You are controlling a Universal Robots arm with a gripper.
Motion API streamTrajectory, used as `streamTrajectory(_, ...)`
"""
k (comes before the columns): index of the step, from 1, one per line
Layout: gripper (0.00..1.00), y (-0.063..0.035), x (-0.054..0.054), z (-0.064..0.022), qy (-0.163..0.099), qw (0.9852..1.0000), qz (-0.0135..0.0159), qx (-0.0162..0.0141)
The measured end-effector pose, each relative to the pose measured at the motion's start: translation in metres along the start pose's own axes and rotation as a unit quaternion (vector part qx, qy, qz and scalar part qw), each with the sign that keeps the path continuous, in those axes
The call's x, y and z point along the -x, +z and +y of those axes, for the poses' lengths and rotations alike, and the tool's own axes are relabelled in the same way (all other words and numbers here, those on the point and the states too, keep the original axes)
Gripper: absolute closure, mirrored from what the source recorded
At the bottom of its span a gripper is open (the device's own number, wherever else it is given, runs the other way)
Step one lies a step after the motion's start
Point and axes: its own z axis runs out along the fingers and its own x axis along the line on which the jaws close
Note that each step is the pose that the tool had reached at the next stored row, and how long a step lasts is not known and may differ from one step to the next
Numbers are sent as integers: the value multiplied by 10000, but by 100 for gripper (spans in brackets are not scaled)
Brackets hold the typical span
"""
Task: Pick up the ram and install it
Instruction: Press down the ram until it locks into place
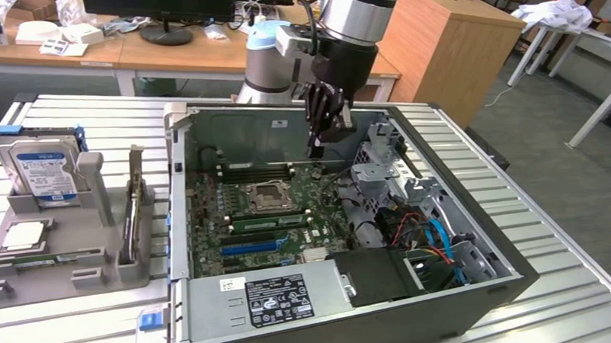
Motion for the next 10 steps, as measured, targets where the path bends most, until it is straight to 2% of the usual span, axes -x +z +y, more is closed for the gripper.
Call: streamTrajectory(10, 89, 0, 0, 0, 0, 10000, 0, 0)
